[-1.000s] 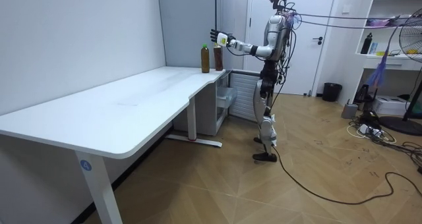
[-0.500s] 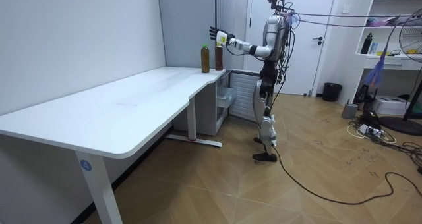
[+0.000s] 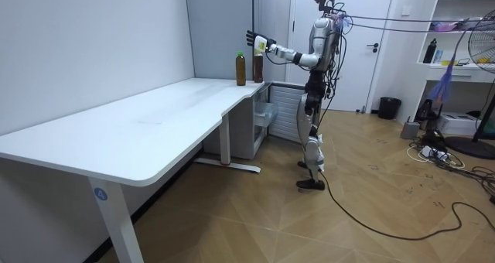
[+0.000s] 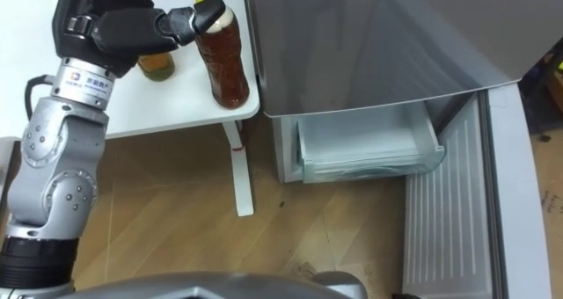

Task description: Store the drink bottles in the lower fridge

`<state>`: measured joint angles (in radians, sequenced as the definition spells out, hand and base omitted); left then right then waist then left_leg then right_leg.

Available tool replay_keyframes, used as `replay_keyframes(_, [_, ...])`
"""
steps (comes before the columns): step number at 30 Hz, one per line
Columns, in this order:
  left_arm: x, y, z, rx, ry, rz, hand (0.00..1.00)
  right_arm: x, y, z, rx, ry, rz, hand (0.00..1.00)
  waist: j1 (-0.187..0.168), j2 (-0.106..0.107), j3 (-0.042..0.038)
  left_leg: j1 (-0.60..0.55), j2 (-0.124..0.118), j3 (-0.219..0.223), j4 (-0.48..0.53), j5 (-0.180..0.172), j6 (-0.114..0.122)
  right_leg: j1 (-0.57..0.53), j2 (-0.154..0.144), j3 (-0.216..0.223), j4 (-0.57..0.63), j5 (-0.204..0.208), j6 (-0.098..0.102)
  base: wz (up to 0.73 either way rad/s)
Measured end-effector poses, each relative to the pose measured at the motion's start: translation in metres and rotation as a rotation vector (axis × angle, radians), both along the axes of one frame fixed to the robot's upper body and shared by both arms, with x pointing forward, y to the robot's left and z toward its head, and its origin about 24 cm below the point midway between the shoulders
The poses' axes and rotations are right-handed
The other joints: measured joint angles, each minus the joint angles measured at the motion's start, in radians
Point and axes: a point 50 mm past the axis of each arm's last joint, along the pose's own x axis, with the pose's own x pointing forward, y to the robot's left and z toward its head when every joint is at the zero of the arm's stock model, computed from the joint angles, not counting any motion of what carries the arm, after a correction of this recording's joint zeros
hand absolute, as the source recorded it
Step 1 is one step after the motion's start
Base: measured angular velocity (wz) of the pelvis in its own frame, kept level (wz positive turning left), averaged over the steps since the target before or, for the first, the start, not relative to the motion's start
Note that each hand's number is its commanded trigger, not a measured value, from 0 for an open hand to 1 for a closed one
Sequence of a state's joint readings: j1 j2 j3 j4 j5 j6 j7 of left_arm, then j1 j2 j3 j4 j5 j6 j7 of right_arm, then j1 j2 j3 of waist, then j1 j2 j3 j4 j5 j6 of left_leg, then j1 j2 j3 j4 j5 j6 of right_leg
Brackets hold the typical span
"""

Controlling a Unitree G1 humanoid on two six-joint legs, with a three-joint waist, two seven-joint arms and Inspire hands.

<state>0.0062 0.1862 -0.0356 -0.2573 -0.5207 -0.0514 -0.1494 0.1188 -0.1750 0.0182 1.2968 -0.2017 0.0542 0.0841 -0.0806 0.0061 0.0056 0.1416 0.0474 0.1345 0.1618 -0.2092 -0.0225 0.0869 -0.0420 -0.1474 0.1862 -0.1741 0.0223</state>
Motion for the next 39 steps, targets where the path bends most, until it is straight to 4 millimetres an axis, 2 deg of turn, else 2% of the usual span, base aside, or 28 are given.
replay_keyframes(21, [0.0, -0.001, 0.0, 0.015, -0.004, -0.007, 0.0, -0.002, 0.0, 0.0, 0.0, 0.007, 0.001, 0.0, 0.001, -0.001, 0.0017, 0.006, 0.0, 0.002, 0.0, 0.0, 0.0, 0.001, 0.0, -0.001, 0.001, 0.0, 0.0, 0.0])
replay_keyframes(24, [0.0, 0.0, -0.005, 0.038, 0.014, 0.006, 0.0, -0.004, 0.0, -0.001, 0.002, 0.025, -0.003, 0.0, 0.0, -0.008, 0.0056, 0.011, 0.0, 0.005, 0.0, 0.0, 0.0, 0.004, 0.0, 0.0, 0.0, 0.0, 0.0, 0.0])
replay_keyframes(30, [0.003, 0.008, -0.031, 0.127, 0.149, 0.089, 0.0, -0.005, 0.0, -0.001, -0.008, 0.031, -0.005, 0.0, 0.002, -0.009, 0.0057, 0.011, 0.0, 0.004, 0.0, 0.0, 0.0, 0.012, 0.001, 0.001, 0.0, 0.0, 0.0, 0.01])
replay_keyframes(39, [0.004, 0.011, -0.036, 0.152, 0.188, 0.169, 0.0, -0.005, 0.0, -0.001, 0.004, 0.036, -0.01, 0.0, -0.003, -0.009, 0.0034, 0.01, 0.0, -0.001, -0.002, 0.0, 0.0, 0.004, 0.001, -0.002, -0.001, 0.0, 0.0, 0.0])
